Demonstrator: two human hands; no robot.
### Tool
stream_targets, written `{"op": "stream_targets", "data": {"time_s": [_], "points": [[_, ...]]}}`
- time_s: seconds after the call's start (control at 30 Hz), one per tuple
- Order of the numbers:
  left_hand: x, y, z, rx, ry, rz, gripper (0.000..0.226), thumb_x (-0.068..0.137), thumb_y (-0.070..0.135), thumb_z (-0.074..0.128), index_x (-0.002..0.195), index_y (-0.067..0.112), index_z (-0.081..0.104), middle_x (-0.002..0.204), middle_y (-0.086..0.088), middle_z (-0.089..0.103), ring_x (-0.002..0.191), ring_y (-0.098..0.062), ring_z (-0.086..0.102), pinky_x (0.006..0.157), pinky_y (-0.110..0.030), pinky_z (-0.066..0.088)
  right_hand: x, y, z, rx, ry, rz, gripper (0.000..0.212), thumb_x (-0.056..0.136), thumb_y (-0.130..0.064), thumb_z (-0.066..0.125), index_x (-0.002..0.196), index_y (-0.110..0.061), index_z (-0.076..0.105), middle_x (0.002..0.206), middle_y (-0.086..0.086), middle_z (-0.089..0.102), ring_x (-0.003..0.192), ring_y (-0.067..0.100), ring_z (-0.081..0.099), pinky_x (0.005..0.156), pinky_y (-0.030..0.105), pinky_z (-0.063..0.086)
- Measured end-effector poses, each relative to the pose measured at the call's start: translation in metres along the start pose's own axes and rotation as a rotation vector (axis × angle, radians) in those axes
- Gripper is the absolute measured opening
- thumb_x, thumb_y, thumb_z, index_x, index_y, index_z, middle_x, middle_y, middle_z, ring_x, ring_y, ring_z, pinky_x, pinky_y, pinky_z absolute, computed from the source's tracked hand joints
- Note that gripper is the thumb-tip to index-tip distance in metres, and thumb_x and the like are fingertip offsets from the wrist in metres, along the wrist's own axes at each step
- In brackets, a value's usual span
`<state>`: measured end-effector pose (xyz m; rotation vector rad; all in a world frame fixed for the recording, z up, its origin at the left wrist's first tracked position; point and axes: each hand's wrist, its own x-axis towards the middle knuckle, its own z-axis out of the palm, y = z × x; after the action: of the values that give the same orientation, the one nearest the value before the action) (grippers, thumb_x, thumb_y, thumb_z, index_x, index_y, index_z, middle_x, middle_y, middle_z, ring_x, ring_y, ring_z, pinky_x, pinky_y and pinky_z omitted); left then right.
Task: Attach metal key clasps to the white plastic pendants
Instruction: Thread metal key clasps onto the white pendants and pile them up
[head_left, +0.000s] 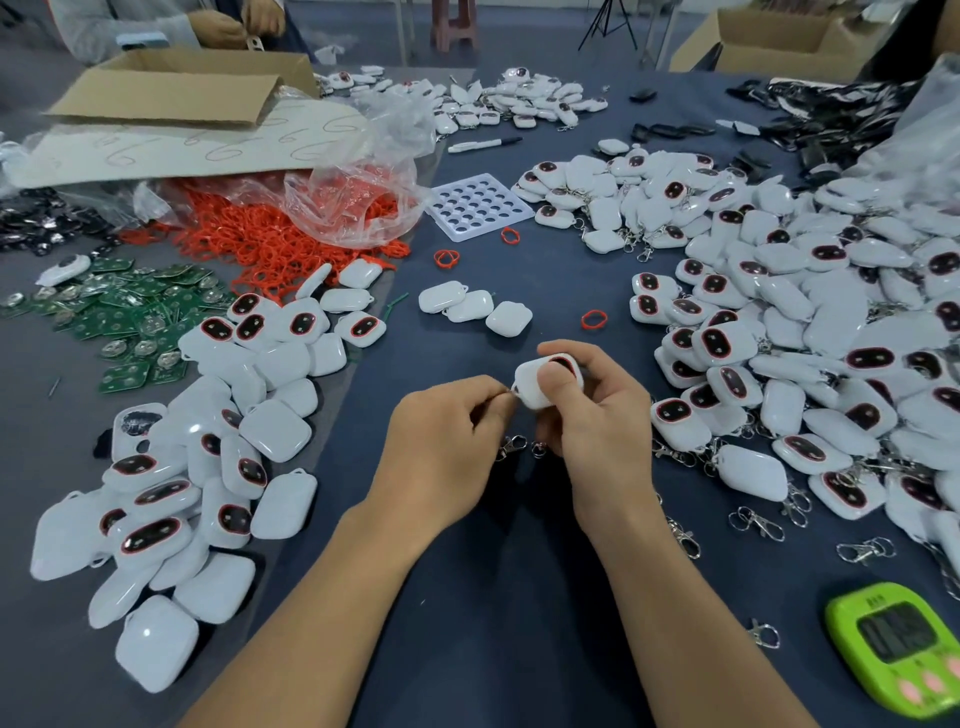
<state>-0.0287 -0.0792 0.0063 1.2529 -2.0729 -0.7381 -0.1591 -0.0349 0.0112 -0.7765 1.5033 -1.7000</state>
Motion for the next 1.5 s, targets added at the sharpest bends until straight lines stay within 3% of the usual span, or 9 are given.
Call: {"op": "stream_targets", "data": {"time_s": [0.27, 0.4, 0.6, 0.83, 0.93, 1.03, 1.1, 1.3, 1.5], "points": [[0.005, 0.003, -0.006, -0.325, -0.098, -0.079, 0.03, 0.094, 0.031, 0.062, 0.066, 0.023, 0.067, 0.048, 0.008, 0.047, 0.051, -0.008, 0.041, 0.051, -0.021, 0.034, 0.0, -0.004, -0.003, 0.153, -0.07, 0.091, 0.021, 0.103, -0.007, 0.057, 0.099, -0.016, 0.075, 0.07, 0.005, 0.067, 0.047, 0.011, 0.049, 0.041, 0.021, 0.034], [0.001, 0.001, -0.004, -0.147, -0.02, -0.048, 0.034, 0.091, 0.027, 0.061, 0.062, 0.01, 0.056, 0.047, 0.004, 0.041, 0.05, -0.014, 0.037, 0.048, -0.026, 0.031, -0.002, -0.002, -0.001, 0.097, -0.05, 0.031, 0.013, 0.09, -0.014, 0.068, 0.094, -0.022, 0.078, 0.074, 0.0, 0.068, 0.052, 0.012, 0.053, 0.046, 0.02, 0.042], [-0.002, 0.001, 0.003, 0.241, 0.061, -0.031, 0.031, 0.098, 0.034, 0.056, 0.069, 0.025, 0.064, 0.056, 0.008, 0.056, 0.06, -0.011, 0.054, 0.058, -0.035, 0.046, -0.005, 0.005, 0.001, -0.11, -0.059, -0.042, 0.019, 0.075, -0.031, 0.073, 0.093, -0.033, 0.076, 0.076, -0.001, 0.072, 0.061, 0.013, 0.061, 0.059, 0.033, 0.053], [0.005, -0.004, 0.002, -0.012, 0.126, -0.239, 0.013, 0.093, 0.03, 0.066, 0.1, 0.041, 0.068, 0.074, 0.023, 0.063, 0.074, -0.001, 0.059, 0.067, -0.021, 0.044, 0.0, 0.001, -0.002, -0.236, -0.176, 0.064, 0.018, 0.08, -0.019, 0.074, 0.095, -0.028, 0.078, 0.07, 0.001, 0.07, 0.051, 0.016, 0.06, 0.053, 0.028, 0.049], [0.006, -0.007, 0.002, -0.028, 0.126, -0.235, 0.033, 0.09, 0.027, 0.067, 0.119, 0.043, 0.063, 0.076, 0.02, 0.063, 0.079, 0.001, 0.058, 0.073, -0.02, 0.042, 0.009, -0.009, -0.015, 0.205, -0.159, 0.093, 0.027, 0.079, -0.007, 0.073, 0.103, -0.018, 0.077, 0.082, 0.008, 0.072, 0.057, 0.013, 0.062, 0.05, 0.02, 0.047], [0.009, -0.009, 0.005, -0.009, 0.112, -0.231, 0.037, 0.089, 0.029, 0.065, 0.124, 0.041, 0.062, 0.08, 0.023, 0.063, 0.082, 0.0, 0.057, 0.073, -0.018, 0.039, 0.02, -0.02, -0.045, 0.778, -0.156, 0.081, 0.045, 0.086, -0.002, 0.064, 0.129, -0.015, 0.066, 0.117, 0.001, 0.076, 0.093, 0.009, 0.074, 0.073, 0.019, 0.057], [0.012, -0.009, 0.007, 0.036, 0.104, -0.207, 0.044, 0.089, 0.032, 0.064, 0.132, 0.038, 0.057, 0.085, 0.02, 0.063, 0.091, -0.002, 0.053, 0.077, -0.02, 0.04, 0.02, -0.018, -0.047, 0.644, -0.145, 0.097, 0.051, 0.08, 0.001, 0.066, 0.129, -0.015, 0.067, 0.118, -0.001, 0.077, 0.098, 0.01, 0.074, 0.079, 0.02, 0.057], [0.037, -0.014, 0.012, 0.159, 0.021, 0.036, 0.071, 0.089, 0.018, 0.064, 0.153, 0.03, 0.037, 0.16, 0.011, 0.035, 0.146, -0.011, 0.029, 0.115, -0.03, 0.028, 0.005, 0.0, -0.013, -0.191, -0.183, -0.147, 0.036, 0.075, 0.005, 0.069, 0.093, -0.024, 0.08, 0.088, -0.003, 0.08, 0.085, 0.01, 0.075, 0.078, 0.02, 0.056], [0.062, -0.013, 0.017, 0.224, -0.062, 0.205, 0.058, 0.092, 0.008, 0.057, 0.148, 0.021, 0.051, 0.152, 0.001, 0.048, 0.137, -0.011, 0.03, 0.105, -0.025, 0.027, 0.003, 0.008, -0.007, -0.411, -0.186, -0.207, 0.038, 0.08, 0.002, 0.064, 0.087, -0.033, 0.078, 0.082, -0.014, 0.078, 0.076, 0.008, 0.074, 0.074, 0.019, 0.057]]}}
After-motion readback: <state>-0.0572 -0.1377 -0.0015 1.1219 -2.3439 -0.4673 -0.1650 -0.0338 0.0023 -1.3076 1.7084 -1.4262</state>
